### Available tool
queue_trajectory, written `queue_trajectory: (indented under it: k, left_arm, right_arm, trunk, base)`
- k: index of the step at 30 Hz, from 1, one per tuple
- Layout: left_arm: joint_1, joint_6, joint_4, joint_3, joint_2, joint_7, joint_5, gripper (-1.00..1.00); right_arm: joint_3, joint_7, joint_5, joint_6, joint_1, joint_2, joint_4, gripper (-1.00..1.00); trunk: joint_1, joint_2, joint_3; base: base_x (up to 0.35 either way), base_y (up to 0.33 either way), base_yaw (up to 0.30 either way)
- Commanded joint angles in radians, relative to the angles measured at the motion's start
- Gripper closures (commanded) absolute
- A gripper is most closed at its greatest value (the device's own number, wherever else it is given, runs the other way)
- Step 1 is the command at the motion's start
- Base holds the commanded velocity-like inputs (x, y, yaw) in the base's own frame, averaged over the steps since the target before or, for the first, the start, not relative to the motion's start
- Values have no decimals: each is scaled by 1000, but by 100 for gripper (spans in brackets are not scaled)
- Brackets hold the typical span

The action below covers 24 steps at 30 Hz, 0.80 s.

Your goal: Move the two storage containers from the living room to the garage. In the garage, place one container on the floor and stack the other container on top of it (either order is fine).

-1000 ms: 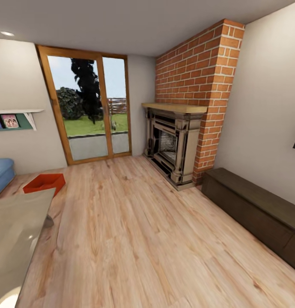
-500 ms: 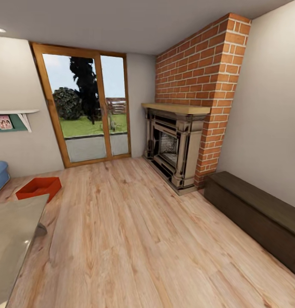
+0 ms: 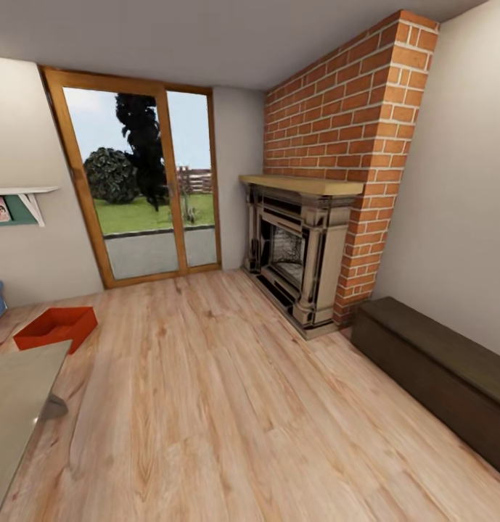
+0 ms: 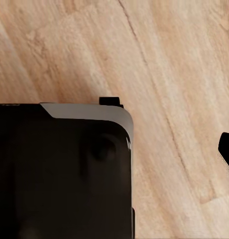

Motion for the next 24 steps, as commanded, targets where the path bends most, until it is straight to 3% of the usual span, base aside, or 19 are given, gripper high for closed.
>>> queue_trajectory:
  k: [1, 24]
  left_arm:
    - [-1, -3, 0, -8, 0, 1, 8, -100]
    - [-1, -3, 1, -9, -2, 1, 8, -100]
  right_arm:
    - [5, -2, -4, -5, -1, 1, 3, -100]
    - [6, -2, -3, -5, -1, 7, 3, -100]
  trunk:
    - [1, -1, -1]
    - [1, -1, -1]
  base:
    - [318, 0, 0]
    - [318, 0, 0]
